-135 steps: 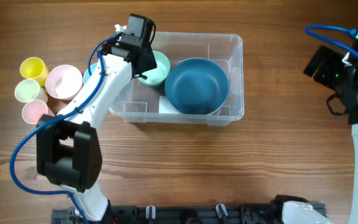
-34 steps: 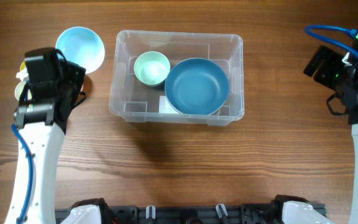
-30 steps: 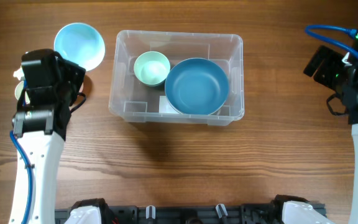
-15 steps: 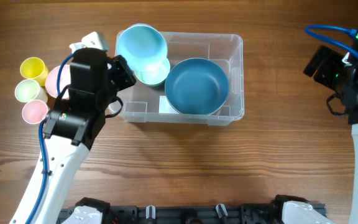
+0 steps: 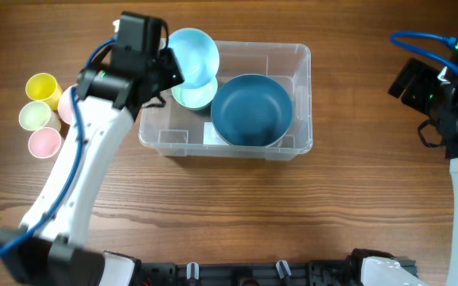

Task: Pack container
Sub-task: 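Lower the light blue bowl into the green bowl in the box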

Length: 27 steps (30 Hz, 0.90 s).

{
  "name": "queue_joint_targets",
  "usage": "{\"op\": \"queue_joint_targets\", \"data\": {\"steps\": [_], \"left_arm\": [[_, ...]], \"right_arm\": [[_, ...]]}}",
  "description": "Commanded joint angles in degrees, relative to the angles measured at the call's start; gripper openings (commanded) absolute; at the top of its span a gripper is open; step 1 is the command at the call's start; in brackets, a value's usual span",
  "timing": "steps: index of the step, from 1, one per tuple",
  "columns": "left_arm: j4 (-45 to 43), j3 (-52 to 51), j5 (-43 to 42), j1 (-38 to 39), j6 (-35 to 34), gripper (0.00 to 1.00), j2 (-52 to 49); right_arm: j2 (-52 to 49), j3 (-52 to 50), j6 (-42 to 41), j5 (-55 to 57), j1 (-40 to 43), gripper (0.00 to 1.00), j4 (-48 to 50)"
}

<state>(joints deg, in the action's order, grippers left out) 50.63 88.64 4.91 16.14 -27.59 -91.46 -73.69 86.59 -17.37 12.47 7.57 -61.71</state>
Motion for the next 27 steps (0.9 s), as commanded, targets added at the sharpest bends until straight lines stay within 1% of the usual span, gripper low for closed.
{"op": "queue_joint_targets", "data": {"steps": [1, 8, 13, 16, 21, 27], "left_arm": [[0.15, 1.29, 0.94, 0.26, 1.44, 0.09, -5.49], [-2.1, 1.29, 0.96, 0.37, 1.46, 0.09, -13.35], [-2.47, 1.29, 1.01, 0.37, 1.49, 0.1, -15.21], [-2.51, 1.88, 2.27, 0.35, 1.49, 0.11, -13.75], [-0.15, 4.22, 2.95, 0.13, 1.27, 0.1, -9.44], [2.64, 4.96, 7.23, -3.52, -6.25, 0.07, -2.89]], "right_arm": [[-0.02, 0.02, -0.81, -0.09, 0.17, 1.0, 0.2], [-0.02, 0.02, -0.83, -0.07, 0.17, 1.0, 0.2], [-0.02, 0.02, -0.81, -0.09, 0.17, 1.0, 0.2], [-0.02, 0.02, -0.81, -0.07, 0.17, 1.0, 0.2], [-0.02, 0.02, -0.81, -0.09, 0.17, 1.0, 0.2], [-0.02, 0.02, -0.81, -0.07, 0.17, 1.0, 0.2]]}}
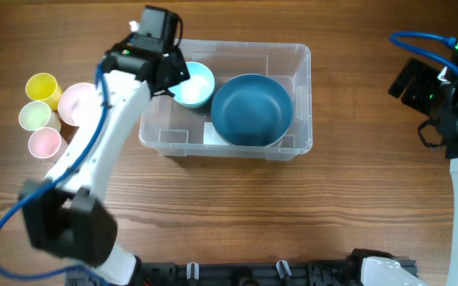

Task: Pack container
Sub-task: 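Lower the light blue bowl into the green bowl in the box, then move the left gripper back to the pink bowl and grasp its rim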

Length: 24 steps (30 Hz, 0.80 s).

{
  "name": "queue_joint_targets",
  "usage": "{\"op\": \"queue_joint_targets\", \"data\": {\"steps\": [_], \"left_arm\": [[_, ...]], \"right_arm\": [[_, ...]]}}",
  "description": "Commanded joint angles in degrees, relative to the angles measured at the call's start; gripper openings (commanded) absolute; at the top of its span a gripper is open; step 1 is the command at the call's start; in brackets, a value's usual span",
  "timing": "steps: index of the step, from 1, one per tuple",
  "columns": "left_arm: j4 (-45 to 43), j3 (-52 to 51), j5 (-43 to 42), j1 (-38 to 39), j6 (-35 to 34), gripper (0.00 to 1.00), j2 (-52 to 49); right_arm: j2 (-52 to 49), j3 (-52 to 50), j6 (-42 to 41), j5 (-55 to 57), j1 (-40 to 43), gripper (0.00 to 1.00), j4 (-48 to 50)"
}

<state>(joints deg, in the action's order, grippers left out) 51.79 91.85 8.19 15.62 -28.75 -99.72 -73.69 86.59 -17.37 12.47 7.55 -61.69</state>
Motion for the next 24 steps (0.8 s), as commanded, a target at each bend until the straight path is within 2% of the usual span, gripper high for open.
{"op": "queue_joint_targets", "data": {"steps": [1, 7, 8, 9, 10, 12, 14, 22, 24], "left_arm": [[2.23, 1.77, 3.93, -4.33, -6.6, 0.07, 6.19], [9.55, 1.75, 3.39, -15.15, -17.18, 0.07, 7.3], [10.93, 1.75, 3.3, -17.03, -18.58, 0.1, 7.1], [12.72, 1.73, 3.21, -19.76, -20.5, 0.25, 6.82], [13.42, 1.64, 3.21, -21.05, -21.29, 0.34, 6.64], [14.1, 0.87, 3.13, -23.96, -21.68, 0.38, 6.29], [13.92, -0.61, 2.01, -26.32, -21.77, 0.5, 6.16], [8.46, -11.08, -1.6, -32.24, -30.14, 0.68, 6.05], [5.81, -13.79, -1.99, -32.41, -30.27, 0.69, 6.05]], "right_arm": [[-0.02, 0.02, -0.81, -0.07, 0.2, 1.0, 0.17], [-0.02, 0.02, -0.79, -0.09, 0.2, 1.0, 0.17], [-0.02, 0.02, -0.83, -0.09, 0.2, 1.0, 0.17], [-0.02, 0.02, -0.81, -0.09, 0.2, 1.0, 0.17], [-0.02, 0.02, -0.83, -0.07, 0.2, 1.0, 0.17], [-0.02, 0.02, -0.81, -0.09, 0.2, 0.99, 0.17], [-0.02, 0.02, -0.81, -0.09, 0.2, 1.0, 0.17], [-0.02, 0.02, -0.81, -0.07, 0.2, 1.0, 0.17], [-0.02, 0.02, -0.81, -0.09, 0.2, 1.0, 0.17]]}}
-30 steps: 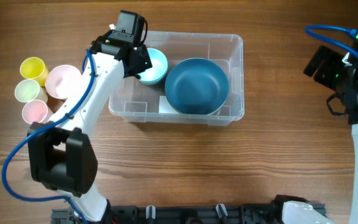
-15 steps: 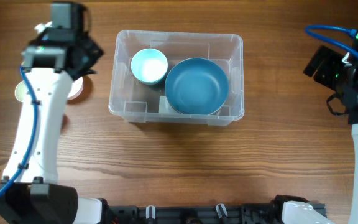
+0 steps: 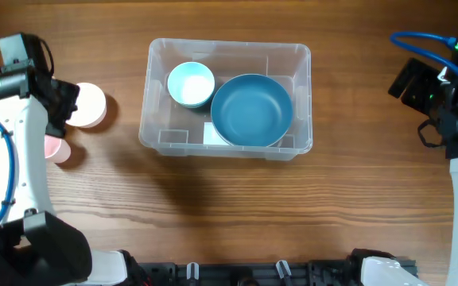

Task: Pack container
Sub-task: 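Move the left gripper back to the pink bowl and grasp its rim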

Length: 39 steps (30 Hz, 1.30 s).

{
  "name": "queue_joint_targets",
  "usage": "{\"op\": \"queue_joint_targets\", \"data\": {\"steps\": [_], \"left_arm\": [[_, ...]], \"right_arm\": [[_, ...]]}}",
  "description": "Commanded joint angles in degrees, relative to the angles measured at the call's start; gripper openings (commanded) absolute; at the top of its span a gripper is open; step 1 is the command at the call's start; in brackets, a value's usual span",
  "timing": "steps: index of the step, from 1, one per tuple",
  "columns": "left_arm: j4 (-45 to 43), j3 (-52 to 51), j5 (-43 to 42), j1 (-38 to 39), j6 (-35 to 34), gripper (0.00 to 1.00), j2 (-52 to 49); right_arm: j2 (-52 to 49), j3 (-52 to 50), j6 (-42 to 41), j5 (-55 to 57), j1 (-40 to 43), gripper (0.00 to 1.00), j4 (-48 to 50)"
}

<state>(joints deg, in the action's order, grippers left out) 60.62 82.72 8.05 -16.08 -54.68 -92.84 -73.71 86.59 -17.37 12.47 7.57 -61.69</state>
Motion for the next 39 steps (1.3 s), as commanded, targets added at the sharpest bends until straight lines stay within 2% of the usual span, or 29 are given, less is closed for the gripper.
{"op": "queue_joint_targets", "data": {"steps": [1, 3, 7, 12, 23, 31, 39], "left_arm": [[-4.0, -5.64, -2.25, -0.7, -4.33, 0.69, -0.83], [-6.6, -8.26, -2.99, -0.63, -4.42, 0.68, -0.94], [-10.95, -12.48, -3.08, -0.55, -7.93, 0.56, -1.03], [-15.56, -15.61, -3.08, -0.55, -11.45, 0.55, -1.18], [-18.36, -15.76, -2.93, -0.39, -16.61, 0.52, -7.37], [-22.99, -15.76, -2.84, -0.26, -16.74, 0.4, -9.64], [-25.64, -15.76, -2.64, 0.52, -16.79, 0.43, -12.98]], "right_arm": [[0.0, 0.02, -0.81, -0.09, 0.17, 1.0, 0.17], [0.0, 0.02, -0.81, -0.09, 0.17, 1.0, 0.17], [0.0, 0.02, -0.79, -0.07, 0.17, 1.0, 0.17], [0.0, 0.02, -0.81, -0.09, 0.17, 1.0, 0.17], [0.0, 0.02, -0.81, -0.07, 0.17, 1.0, 0.17], [0.0, 0.02, -0.81, -0.09, 0.17, 1.0, 0.17], [0.0, 0.02, -0.81, -0.07, 0.17, 1.0, 0.17]]}}
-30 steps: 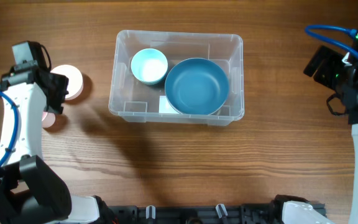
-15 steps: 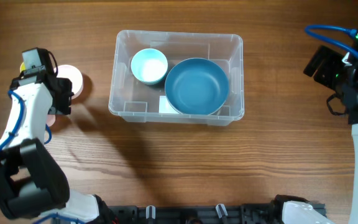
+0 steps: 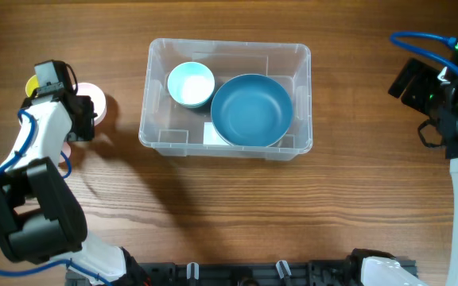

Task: Pack container
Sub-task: 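Move the left gripper back to the pink bowl and grasp its rim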

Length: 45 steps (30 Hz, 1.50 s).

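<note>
A clear plastic container (image 3: 159, 135) stands mid-table. Inside it a small light blue bowl (image 3: 191, 83) sits at the left and a large dark blue bowl (image 3: 252, 110) at the right. To the left of the container lies a pink bowl (image 3: 95, 102), half covered by my left gripper (image 3: 84, 113), whose fingers sit over the bowl's near rim; their state is hidden. A yellow cup (image 3: 32, 83) peeks out behind the left wrist. My right gripper (image 3: 414, 83) hangs at the far right, away from everything, its fingers unclear.
A sliver of a pink cup (image 3: 64, 148) shows under the left arm (image 3: 38, 139). A blue cable loops off the left arm and another off the right arm. A black rail runs along the table's front edge (image 3: 237, 274).
My left arm has drawn in and its gripper now sits over the pink bowl, covering more of it and the cups. The container, its bowls and the right arm stay put.
First my left gripper held the light blue bowl above the container's back left corner. Then the bowl sat inside the container with the gripper still at it. Later the bowl lay alone in the container and the gripper was beside the pink bowl, where it now hovers.
</note>
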{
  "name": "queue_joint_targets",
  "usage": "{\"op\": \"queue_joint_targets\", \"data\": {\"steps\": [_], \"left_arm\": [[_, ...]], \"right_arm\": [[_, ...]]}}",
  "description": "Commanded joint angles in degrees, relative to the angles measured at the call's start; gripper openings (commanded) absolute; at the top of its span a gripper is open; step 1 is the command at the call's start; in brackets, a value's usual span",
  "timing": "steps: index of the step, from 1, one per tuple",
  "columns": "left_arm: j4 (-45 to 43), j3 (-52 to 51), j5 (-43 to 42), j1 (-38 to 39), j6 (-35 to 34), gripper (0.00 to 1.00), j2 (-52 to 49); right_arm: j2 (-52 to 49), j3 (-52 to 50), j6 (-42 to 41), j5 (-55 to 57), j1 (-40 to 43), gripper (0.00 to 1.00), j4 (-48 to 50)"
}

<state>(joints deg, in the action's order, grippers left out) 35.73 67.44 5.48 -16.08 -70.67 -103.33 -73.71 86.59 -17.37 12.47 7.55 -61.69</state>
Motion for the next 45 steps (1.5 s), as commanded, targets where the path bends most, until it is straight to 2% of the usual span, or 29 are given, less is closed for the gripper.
{"op": "queue_joint_targets", "data": {"steps": [1, 5, 8, 18, 25, 28, 35, 40, 41, 45], "left_arm": [[-0.94, -0.48, -0.04, 0.55, -0.76, 0.43, -2.78], [-2.1, -0.48, -0.02, 0.52, -0.74, 0.42, -2.99], [-2.12, -0.48, -0.04, 0.52, -0.72, 0.34, -2.97], [-1.88, -0.48, -0.04, 0.55, -0.35, 0.34, -2.97], [-0.76, -0.48, -0.04, 0.52, -0.09, 0.26, -2.97], [-0.57, -0.48, -0.04, 0.52, -0.09, 0.17, -2.97], [-0.55, -0.48, -0.37, 0.55, -0.11, 0.14, -2.97], [-0.55, -0.46, -3.76, 0.55, -0.11, 0.14, -2.84], [-0.55, -0.46, -4.13, 0.55, -0.09, 0.1, -2.8], [-0.33, -0.46, -5.33, 0.55, -0.09, 0.09, -1.81]], "right_arm": [[0.0, 0.02, -0.81, -0.09, 0.2, 1.0, 0.17], [0.0, 0.02, -0.81, -0.07, 0.2, 1.0, 0.17], [0.0, 0.02, -0.81, -0.09, 0.2, 1.0, 0.17], [0.0, 0.02, -0.83, -0.09, 0.2, 1.0, 0.17], [0.0, 0.02, -0.81, -0.09, 0.2, 0.99, 0.17], [0.0, 0.02, -0.79, -0.07, 0.2, 0.99, 0.17], [0.0, 0.02, -0.81, -0.07, 0.2, 1.0, 0.17], [0.0, 0.02, -0.79, -0.09, 0.2, 1.0, 0.17], [0.0, 0.02, -0.81, -0.09, 0.2, 1.0, 0.17], [0.0, 0.02, -0.79, -0.07, 0.2, 1.0, 0.17]]}}
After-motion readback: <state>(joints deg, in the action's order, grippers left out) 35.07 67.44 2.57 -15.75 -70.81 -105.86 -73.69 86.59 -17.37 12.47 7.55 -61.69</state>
